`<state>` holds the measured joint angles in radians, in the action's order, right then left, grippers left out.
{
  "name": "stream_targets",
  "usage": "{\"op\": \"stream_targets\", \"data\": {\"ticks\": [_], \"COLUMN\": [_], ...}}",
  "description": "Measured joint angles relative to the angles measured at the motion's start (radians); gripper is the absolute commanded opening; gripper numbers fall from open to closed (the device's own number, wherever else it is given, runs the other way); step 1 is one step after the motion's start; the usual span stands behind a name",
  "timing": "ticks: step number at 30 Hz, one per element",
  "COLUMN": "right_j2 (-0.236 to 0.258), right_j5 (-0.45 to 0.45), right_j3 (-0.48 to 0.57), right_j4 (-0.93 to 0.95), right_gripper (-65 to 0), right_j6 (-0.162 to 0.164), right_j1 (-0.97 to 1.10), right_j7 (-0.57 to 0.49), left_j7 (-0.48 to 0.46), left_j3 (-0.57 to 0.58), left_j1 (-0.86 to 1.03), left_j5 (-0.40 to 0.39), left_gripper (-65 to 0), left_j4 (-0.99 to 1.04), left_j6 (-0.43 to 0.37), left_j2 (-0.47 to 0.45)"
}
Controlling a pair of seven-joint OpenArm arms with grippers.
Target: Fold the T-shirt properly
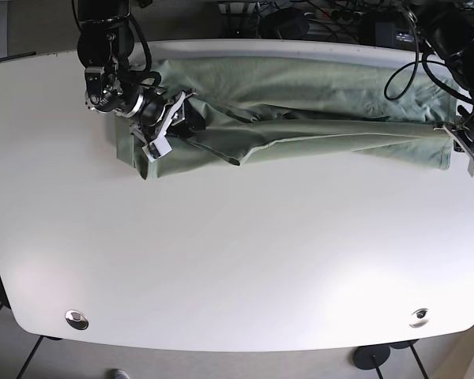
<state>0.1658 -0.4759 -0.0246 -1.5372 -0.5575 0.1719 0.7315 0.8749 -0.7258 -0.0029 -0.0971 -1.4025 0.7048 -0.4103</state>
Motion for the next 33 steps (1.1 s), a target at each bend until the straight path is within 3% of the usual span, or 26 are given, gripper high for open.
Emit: {"op": "stream_targets", "data": {"ticks": [5,8,11,14,17,21,25,30,33], "right_j2": [0.0,0.01,0.07,0.111,0.136,0.146,0.103,0.072,0.014], "right_j5": [-0.015,-0.132,-0.285,-0.414,-0.411,-0.372,-0.306,-0.293,-0.242], "right_j3": [0.0,-0.051,-0.109,-0.183,-0.2,-0.197,-0.19,-0.081,-0.06], "right_j4": [-0.02,-0.072,-0.133,-0.205,-0.267,-0.262,-0.249,-0.249,-0.243], "right_gripper": [-45.0,-45.0,-45.0,-44.4,-40.1,-13.2,-11.3,-11.3,-11.3], "right_j6": [0.008,0.019,0.027,0.031,0.035,0.056,0.06,0.061,0.064], "right_j1": [0.004,0.05,0.097,0.152,0.216,0.21,0.215,0.207,0.194], "right_j7": [0.014,0.069,0.165,0.171,0.196,0.185,0.19,0.187,0.19], "left_j7": [0.0,-0.006,-0.004,-0.006,-0.007,-0.007,-0.007,-0.007,-0.007], "left_j3": [-0.016,-0.011,-0.011,-0.01,-0.01,0.005,0.032,0.032,0.03], "left_j1": [0.07,0.084,0.091,0.092,0.09,0.089,0.086,0.088,0.089], "left_j5": [-0.008,-0.012,-0.008,-0.008,-0.008,-0.008,-0.012,-0.011,-0.012], "left_gripper": [-63.3,-63.2,-60.1,-60.0,-60.1,-60.1,-60.1,-60.1,-60.1], "left_j4": [-0.012,-0.012,0.023,0.059,0.059,0.059,0.059,0.059,0.059], "left_j6": [0.0,0.0,-0.001,-0.001,-0.001,-0.001,-0.004,-0.004,-0.004], "left_j2": [-0.001,-0.001,-0.003,-0.003,-0.005,-0.005,0.0,-0.001,-0.001]}}
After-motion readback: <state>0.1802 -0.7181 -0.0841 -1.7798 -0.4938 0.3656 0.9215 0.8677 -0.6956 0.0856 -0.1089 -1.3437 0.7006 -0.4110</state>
